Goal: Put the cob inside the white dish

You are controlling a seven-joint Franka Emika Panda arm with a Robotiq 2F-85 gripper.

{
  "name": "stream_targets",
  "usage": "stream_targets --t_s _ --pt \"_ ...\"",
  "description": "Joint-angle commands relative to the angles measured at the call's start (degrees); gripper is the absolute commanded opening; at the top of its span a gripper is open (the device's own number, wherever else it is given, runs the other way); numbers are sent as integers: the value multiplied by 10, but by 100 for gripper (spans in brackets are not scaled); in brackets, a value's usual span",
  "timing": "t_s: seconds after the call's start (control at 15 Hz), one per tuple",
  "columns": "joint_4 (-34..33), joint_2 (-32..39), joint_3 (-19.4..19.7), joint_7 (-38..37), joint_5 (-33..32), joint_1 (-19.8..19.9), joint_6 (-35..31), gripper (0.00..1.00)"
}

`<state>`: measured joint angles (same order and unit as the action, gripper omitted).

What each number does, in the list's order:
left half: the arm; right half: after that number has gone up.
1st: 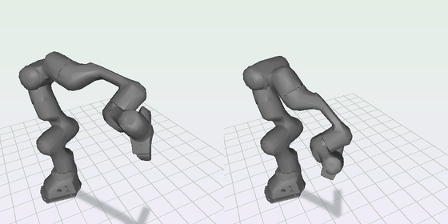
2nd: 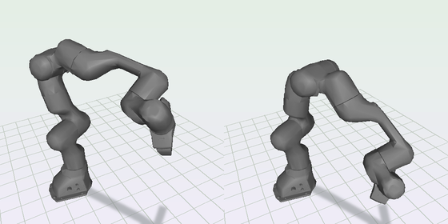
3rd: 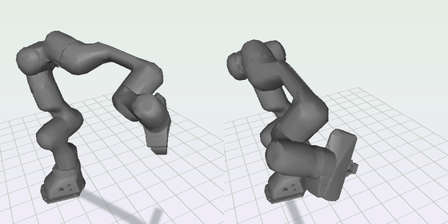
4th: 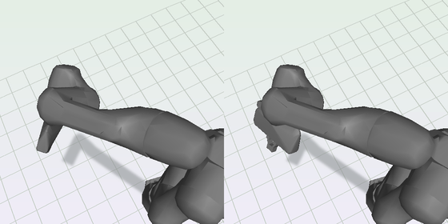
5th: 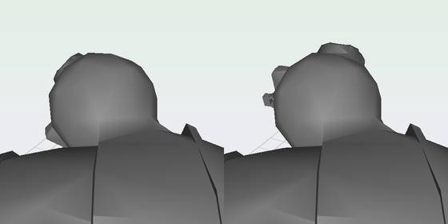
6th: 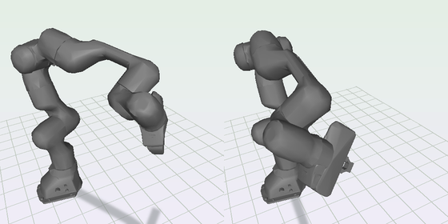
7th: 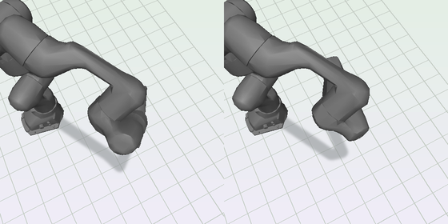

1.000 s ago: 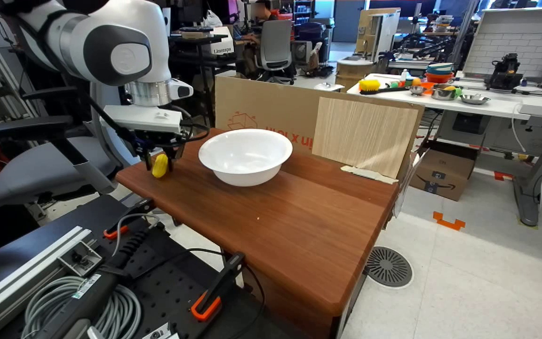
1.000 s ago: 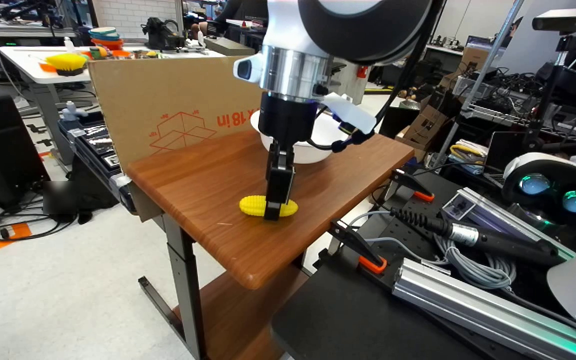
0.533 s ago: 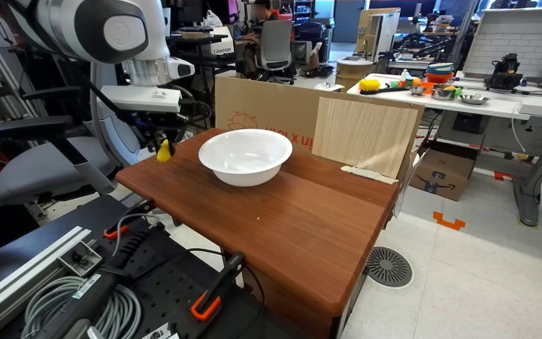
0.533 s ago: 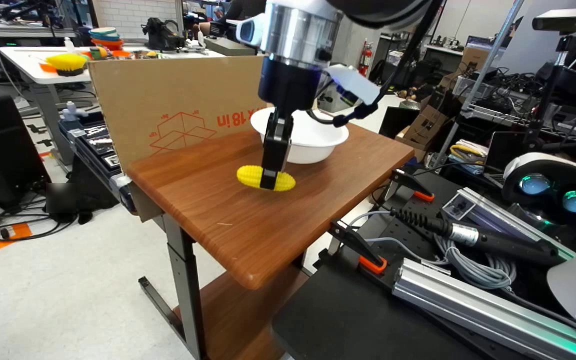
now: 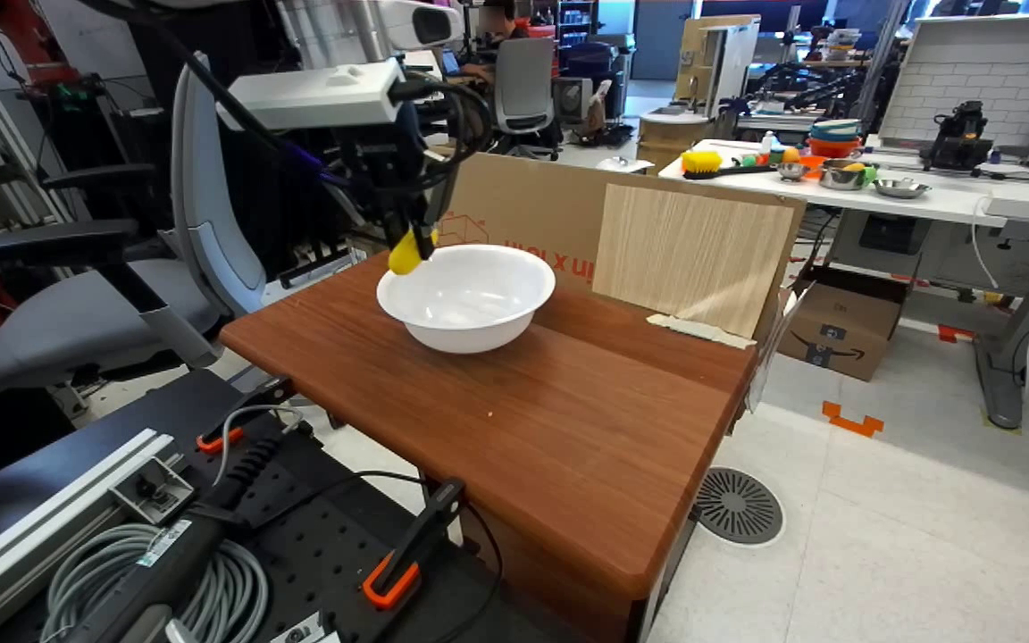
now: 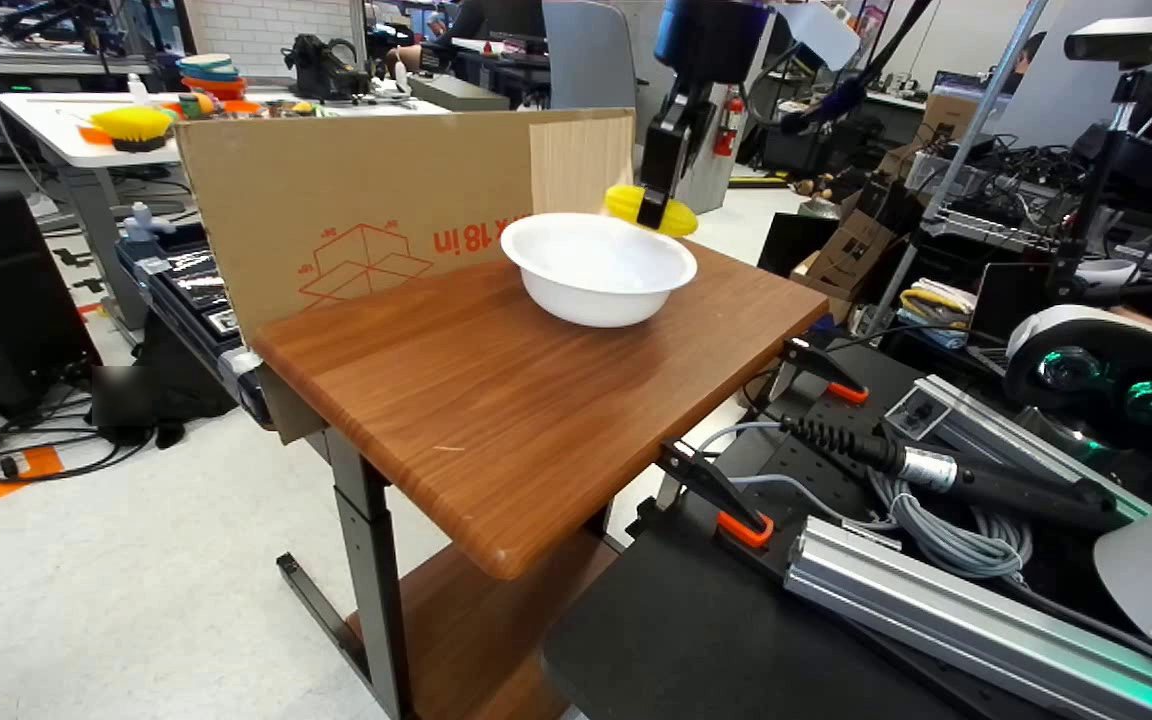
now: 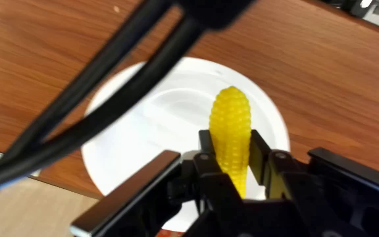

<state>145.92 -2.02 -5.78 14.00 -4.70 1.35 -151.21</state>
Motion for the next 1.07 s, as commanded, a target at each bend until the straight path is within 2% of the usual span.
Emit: stream_targets --t_s 0.0,0.2,0.67,1.0 --pt "-52 59 51 -58 -47 20 -11 7" --pt "-113 126 65 -62 -34 14 -23 7" --pt "-270 264 44 -83 -11 -15 -3 7" --pt "-310 314 25 -83 11 -20 9 7"
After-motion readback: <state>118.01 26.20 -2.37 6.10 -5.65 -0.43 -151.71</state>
